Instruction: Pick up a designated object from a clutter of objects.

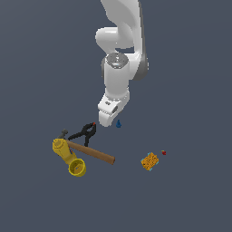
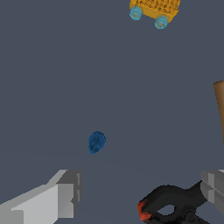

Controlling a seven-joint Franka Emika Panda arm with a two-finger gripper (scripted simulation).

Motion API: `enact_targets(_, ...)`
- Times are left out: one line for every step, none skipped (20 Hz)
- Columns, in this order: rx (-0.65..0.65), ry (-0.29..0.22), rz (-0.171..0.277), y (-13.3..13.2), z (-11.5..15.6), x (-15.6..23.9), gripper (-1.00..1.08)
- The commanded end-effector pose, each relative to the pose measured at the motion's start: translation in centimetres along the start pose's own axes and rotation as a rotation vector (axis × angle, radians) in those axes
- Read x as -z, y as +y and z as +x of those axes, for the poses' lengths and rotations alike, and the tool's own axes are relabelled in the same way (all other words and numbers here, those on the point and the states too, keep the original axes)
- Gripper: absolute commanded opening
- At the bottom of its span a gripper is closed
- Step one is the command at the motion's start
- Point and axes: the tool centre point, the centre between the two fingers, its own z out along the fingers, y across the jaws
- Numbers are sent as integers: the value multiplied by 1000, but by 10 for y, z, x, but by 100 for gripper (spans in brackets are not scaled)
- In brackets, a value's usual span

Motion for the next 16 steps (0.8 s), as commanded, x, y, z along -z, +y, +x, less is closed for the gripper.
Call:
enact_targets(74,2,1,-7,-1,-10,100)
enact_targets(103,3,1,-9,-1,-13,100)
enact_targets(132,4,1,-12,-2,-17,100)
enact_targets(161,5,2,-15,-2,-20,100)
enact_targets(189,6,2,-18,-3,-24,100)
enact_targets(217,7,2,-21,-3,-27,100)
enact_targets(242,8,3,-23,-4,-30,100)
enact_targets(267,9,3,-26,-4,-33,100)
enact_targets(289,10,3,-28,-4,-36,100)
enact_targets(311,11,4,-30,-5,-38,100)
enact_targets(331,12,4,-33,-5,-41,100)
enact_targets(349,13,4,-35,-5,-43,100)
enact_targets(366,14,4,-36,-6,-45,100)
enact_targets(381,15,5,-38,-6,-46,100)
enact_targets(395,16,5,-40,-6,-48,100)
enact_targets(408,17,5,-41,-6,-49,100)
